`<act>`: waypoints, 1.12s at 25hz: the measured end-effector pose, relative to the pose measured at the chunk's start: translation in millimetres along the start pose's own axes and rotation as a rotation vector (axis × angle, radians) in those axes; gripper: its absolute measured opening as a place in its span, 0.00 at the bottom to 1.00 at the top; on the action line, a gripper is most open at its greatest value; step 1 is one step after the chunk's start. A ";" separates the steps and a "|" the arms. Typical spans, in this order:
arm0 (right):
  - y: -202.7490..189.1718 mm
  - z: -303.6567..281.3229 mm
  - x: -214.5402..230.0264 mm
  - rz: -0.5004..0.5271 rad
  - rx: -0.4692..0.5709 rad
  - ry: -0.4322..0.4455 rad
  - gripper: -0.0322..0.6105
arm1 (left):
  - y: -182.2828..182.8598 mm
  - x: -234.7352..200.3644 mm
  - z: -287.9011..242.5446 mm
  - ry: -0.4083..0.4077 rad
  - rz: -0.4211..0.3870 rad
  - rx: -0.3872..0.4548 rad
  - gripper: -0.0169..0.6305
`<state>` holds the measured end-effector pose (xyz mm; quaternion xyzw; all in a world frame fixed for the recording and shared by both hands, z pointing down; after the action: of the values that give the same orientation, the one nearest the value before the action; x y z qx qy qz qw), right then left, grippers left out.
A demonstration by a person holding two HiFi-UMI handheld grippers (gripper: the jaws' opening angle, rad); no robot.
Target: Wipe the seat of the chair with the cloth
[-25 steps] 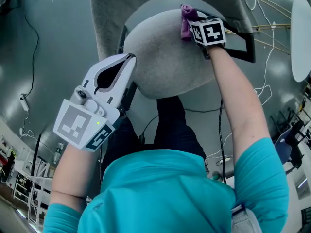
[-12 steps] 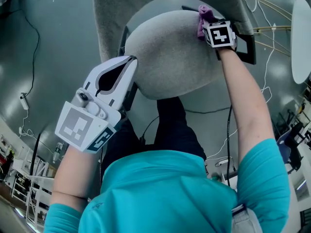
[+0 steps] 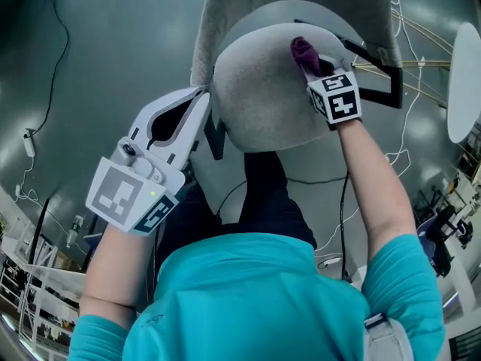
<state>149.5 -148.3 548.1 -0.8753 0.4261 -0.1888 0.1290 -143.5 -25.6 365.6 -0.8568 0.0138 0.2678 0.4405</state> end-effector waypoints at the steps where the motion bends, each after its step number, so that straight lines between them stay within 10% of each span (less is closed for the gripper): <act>1: -1.4 -4.7 -27.7 -0.019 0.010 0.093 0.14 | -1.1 -4.7 7.2 0.006 0.006 0.005 0.03; 6: -14.1 -44.1 -147.6 -0.194 -0.015 0.492 0.14 | -7.2 -22.8 40.7 0.033 0.022 0.021 0.03; 10: -18.1 -75.6 -191.3 -0.313 -0.044 0.620 0.14 | -14.3 -31.9 64.3 0.047 0.037 0.024 0.03; 28: -25.4 -108.9 -190.7 -0.162 -0.110 0.417 0.14 | -27.8 -20.4 77.7 0.035 0.048 0.020 0.03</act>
<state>11.3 11.4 613.4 -0.8544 0.3815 -0.3519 -0.0255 -188.5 46.4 359.6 -0.8563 0.0451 0.2630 0.4422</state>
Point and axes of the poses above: the fingertips, and each gripper's own axes: z backward along the fingers, x to its right, y out of its top, the point moved 9 cm from there along z, backward along the fingers, and after that the axes turned 10 degrees about y, right-handed, at the moved point
